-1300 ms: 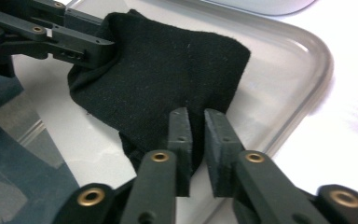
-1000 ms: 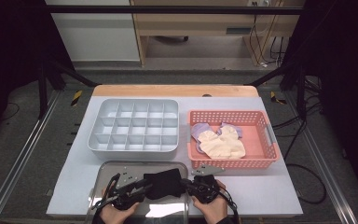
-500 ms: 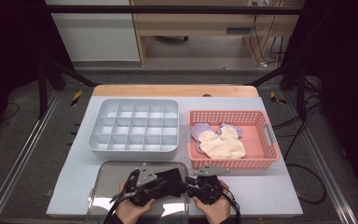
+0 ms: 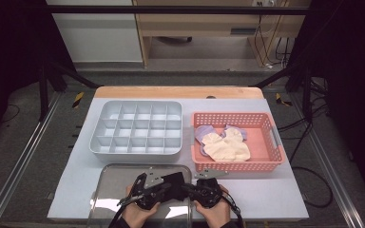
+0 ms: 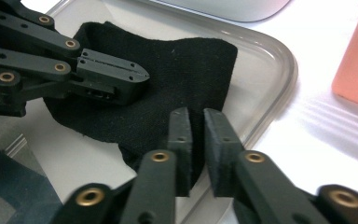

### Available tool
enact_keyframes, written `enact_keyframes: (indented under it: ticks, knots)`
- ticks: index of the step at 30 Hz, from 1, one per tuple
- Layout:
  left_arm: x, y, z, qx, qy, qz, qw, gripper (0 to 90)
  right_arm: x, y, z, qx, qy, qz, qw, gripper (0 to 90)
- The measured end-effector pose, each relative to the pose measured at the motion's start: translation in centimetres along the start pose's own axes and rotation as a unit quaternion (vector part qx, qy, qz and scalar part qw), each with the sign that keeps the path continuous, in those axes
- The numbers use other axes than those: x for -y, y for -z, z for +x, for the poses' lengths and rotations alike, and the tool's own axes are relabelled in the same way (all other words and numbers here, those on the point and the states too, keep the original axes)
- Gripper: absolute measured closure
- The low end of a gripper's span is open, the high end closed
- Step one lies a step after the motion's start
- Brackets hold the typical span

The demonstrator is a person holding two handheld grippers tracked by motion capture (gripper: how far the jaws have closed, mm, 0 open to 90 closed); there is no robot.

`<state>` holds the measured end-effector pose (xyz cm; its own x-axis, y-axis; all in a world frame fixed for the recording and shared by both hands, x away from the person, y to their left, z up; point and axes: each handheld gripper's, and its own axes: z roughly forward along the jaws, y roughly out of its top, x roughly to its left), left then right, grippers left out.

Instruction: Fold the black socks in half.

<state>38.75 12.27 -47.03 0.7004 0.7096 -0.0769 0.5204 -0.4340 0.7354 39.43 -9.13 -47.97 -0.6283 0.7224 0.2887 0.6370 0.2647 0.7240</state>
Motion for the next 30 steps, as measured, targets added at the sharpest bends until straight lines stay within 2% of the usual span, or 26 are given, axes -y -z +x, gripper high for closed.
enact_keyframes:
  ticks: [5, 9, 13, 16, 18, 21, 23, 25, 28, 30]
  knots:
    - [0.0, 0.1, 0.0, 0.001, 0.004, -0.001, 1.0, 89.1, -0.3, 0.6, -0.1, -0.015, -0.005, -0.006, 0.9999, 88.9]
    - [-0.1, 0.1, 0.0, 0.006, 0.011, -0.002, 0.9999, 88.9, -0.9, 1.6, 0.6, -0.033, 0.014, -0.029, 0.9989, 89.3]
    - [-0.1, 0.1, -0.1, 0.015, 0.017, -0.005, 0.9997, 88.4, -1.4, 2.0, 1.5, -0.057, 0.035, -0.038, 0.9971, 89.4]
    - [-0.2, 0.5, 0.2, 0.019, 0.02, -0.009, 0.9996, 86.2, -1.5, 2.0, 1.6, -0.057, 0.039, -0.037, 0.9969, 89.4]
    - [-0.3, 1.4, 0.7, 0.016, 0.023, -0.019, 0.9994, 85.6, -1.4, 2.1, 1.4, -0.055, 0.037, -0.036, 0.9971, 89.4]
    - [-0.2, 3.2, 1.8, 0.003, 0.03, -0.035, 0.9989, 85.1, -1.4, 2.2, 1.3, -0.054, 0.033, -0.035, 0.9974, 89.4]
    - [0.3, 4.6, 2.7, -0.022, 0.026, -0.046, 0.9984, 85.2, -1.4, 2.3, 1.2, -0.054, 0.034, -0.034, 0.9974, 89.4]
    - [1.0, 5.8, 3.7, -0.036, 0.037, -0.049, 0.9974, 85.3, -1.5, 2.2, 1.3, -0.054, 0.034, -0.034, 0.9974, 89.4]
    - [2.5, 6.5, 4.9, -0.047, 0.056, -0.037, 0.9967, 85.7, -1.5, 2.2, 1.4, -0.053, 0.035, -0.034, 0.9974, 89.3]
    - [3.3, 6.0, 5.1, -0.048, 0.056, -0.018, 0.9971, 86.0, -1.6, 2.1, 1.5, -0.053, 0.035, -0.035, 0.9973, 89.4]
